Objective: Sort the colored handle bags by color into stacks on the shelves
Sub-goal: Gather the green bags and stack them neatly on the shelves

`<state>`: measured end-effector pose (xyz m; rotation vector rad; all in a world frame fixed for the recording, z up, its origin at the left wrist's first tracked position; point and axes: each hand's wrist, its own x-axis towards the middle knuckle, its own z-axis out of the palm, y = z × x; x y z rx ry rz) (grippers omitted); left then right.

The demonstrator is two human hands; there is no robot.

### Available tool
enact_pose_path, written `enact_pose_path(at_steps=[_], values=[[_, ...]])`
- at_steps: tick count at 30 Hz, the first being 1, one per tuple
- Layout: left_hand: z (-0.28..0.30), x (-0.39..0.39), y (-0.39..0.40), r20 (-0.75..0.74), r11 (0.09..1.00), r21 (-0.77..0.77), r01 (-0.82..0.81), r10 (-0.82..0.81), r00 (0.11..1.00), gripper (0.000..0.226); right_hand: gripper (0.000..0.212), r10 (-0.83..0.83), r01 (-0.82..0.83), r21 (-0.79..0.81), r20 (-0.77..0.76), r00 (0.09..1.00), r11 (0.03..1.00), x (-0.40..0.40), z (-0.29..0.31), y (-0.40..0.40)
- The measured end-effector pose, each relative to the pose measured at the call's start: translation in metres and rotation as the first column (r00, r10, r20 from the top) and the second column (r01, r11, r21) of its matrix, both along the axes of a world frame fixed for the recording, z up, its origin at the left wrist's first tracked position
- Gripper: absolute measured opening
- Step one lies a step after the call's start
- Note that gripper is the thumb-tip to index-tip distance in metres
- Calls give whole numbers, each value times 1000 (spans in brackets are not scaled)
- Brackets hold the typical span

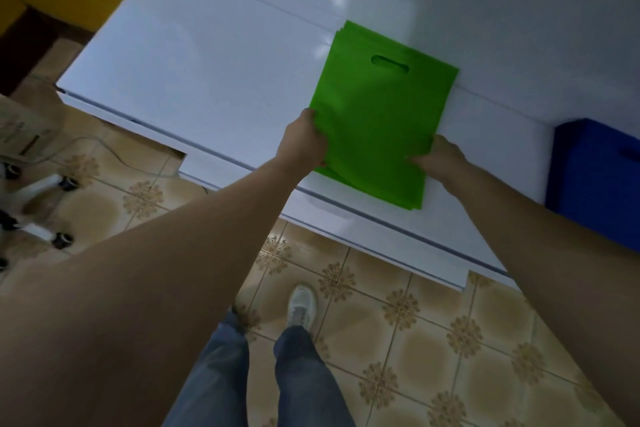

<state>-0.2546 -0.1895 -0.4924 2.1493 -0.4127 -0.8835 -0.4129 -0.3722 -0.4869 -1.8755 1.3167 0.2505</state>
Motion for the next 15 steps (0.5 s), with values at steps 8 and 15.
enact_pose_path(at_steps=[8,15], values=[[-11,-2,-9,259,984,-43,172,-156,953,56,48,-60,45,-185,-79,995,982,-11,-15,-1],[-7,-12,-5,435,938,-110,329,-252,865,53,25,-101,79,-298,-62,993,951,-27,-26,12]])
